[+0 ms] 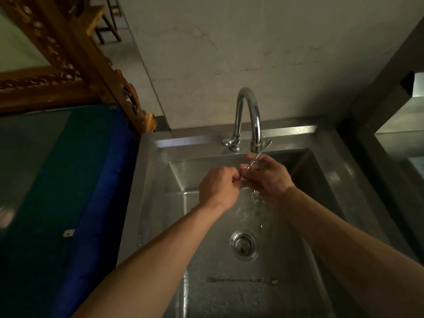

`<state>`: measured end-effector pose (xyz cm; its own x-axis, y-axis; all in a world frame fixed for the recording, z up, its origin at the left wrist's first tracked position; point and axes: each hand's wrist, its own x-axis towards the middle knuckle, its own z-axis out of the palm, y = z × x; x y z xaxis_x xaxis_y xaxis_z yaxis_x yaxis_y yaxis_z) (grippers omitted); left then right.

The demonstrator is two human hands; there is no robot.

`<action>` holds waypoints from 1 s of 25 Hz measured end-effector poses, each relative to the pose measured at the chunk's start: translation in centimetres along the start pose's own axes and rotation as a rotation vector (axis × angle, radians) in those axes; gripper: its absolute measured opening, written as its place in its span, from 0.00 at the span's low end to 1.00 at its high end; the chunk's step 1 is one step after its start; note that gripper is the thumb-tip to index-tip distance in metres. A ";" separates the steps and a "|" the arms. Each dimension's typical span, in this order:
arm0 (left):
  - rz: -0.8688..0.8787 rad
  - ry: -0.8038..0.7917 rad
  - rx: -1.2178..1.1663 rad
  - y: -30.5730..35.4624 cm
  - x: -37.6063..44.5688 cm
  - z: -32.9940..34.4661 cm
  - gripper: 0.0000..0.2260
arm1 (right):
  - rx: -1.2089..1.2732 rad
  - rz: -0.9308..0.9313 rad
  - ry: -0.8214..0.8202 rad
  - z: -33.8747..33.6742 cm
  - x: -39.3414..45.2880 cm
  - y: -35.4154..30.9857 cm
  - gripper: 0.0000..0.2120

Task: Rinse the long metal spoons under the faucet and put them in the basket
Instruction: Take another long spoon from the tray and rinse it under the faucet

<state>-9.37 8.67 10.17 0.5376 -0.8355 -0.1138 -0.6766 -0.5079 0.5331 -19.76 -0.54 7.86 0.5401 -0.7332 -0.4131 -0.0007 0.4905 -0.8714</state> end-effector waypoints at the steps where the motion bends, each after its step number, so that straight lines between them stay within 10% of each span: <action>1: 0.005 0.019 -0.008 0.2 0.2 0.0 0.04 | 0.000 -0.004 0.044 0.1 0.0 -0.2 0.12; 25: 0.089 0.118 -0.026 1.3 2.4 0.3 0.03 | -0.018 -0.085 0.197 -0.7 0.0 -2.2 0.06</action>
<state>-9.11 5.89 10.30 0.5322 -0.8460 0.0332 -0.7118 -0.4258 0.5586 -20.35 -1.88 9.59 0.3639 -0.8505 -0.3798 0.0222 0.4156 -0.9093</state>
